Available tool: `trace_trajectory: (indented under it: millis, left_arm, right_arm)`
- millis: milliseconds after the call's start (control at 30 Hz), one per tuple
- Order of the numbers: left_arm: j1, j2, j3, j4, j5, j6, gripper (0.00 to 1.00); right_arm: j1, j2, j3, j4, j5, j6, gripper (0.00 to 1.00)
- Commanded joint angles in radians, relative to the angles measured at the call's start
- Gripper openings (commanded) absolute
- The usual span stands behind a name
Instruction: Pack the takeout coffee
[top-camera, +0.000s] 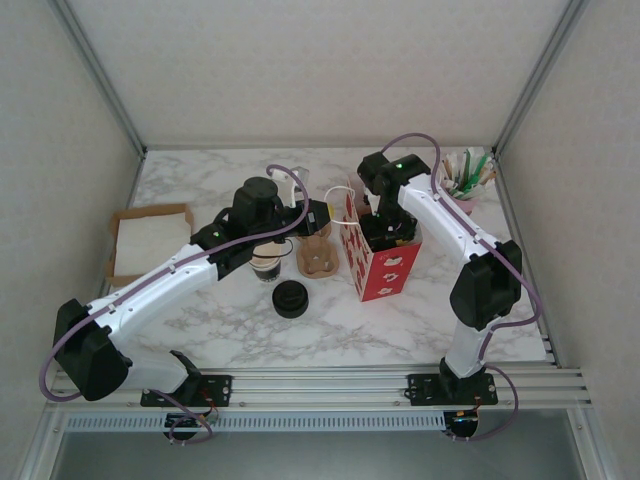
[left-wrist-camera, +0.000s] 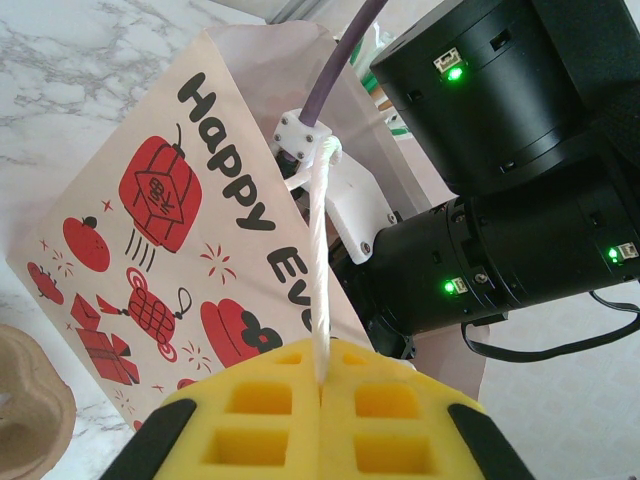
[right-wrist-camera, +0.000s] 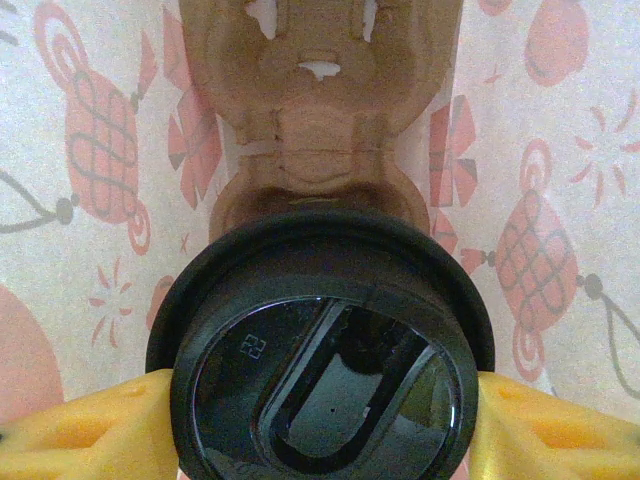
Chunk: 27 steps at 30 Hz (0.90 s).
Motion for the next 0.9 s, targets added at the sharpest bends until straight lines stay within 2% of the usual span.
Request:
trace_trajectory:
  millis: [0,867]
  left_arm:
    - [0.008,-0.006,-0.011,0.017,0.007,-0.011,0.00]
    - [0.008,0.000,-0.008,0.018,0.008,-0.008,0.00]
  right_arm:
    - [-0.005,-0.012,-0.005,-0.024,-0.021,-0.014,0.65]
    - [-0.025,-0.001,-0.087,0.056,-0.060,-0.022,0.66]
